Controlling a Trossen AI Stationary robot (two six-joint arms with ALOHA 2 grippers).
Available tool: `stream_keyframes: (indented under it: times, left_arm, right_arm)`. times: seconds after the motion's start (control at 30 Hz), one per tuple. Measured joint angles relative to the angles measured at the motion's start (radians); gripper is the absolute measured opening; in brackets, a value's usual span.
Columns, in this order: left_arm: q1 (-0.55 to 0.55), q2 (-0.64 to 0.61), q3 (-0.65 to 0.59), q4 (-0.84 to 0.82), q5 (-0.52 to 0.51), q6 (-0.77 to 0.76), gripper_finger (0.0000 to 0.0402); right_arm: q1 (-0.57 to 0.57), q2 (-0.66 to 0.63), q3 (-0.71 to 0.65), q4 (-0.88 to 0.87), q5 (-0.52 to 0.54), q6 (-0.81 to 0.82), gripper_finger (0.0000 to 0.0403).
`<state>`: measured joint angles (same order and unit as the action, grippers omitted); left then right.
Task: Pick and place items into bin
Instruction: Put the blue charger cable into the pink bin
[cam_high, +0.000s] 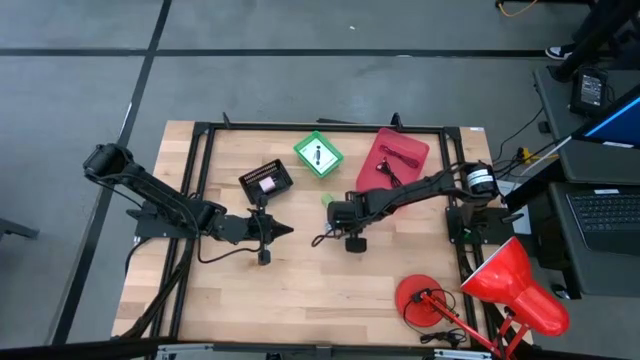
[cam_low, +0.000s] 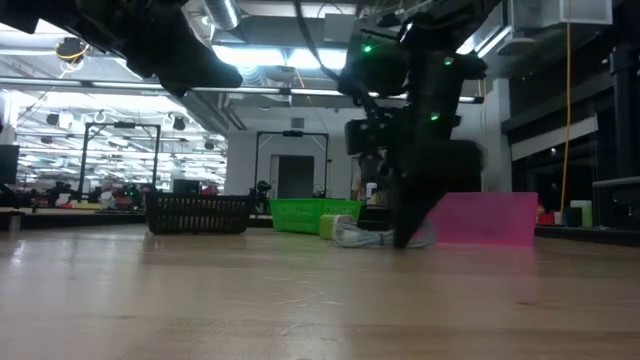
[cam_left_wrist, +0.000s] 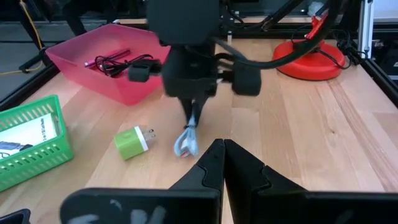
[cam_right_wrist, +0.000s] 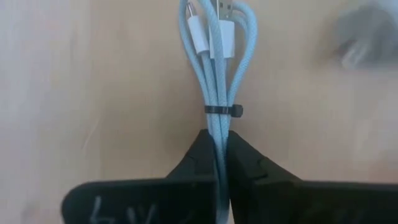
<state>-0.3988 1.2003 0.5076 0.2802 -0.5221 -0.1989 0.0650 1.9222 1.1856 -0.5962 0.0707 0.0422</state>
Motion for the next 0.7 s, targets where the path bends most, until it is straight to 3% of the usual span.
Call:
stream_keyframes:
  times: [0.33,0.7]
  left_arm:
    - [-0.006,0.0,0.0,0.0,0.0,-0.024,0.0003]
    - [-0.058,0.0,0.0,0.0,0.0,0.027,0.0003]
  right_arm:
    - [0.062,-0.168,-0.001,-0.1,-0.015,0.032,0.0001]
    - [0.123,-0.342,-0.034,0.031,0.028,-0.003,0.0]
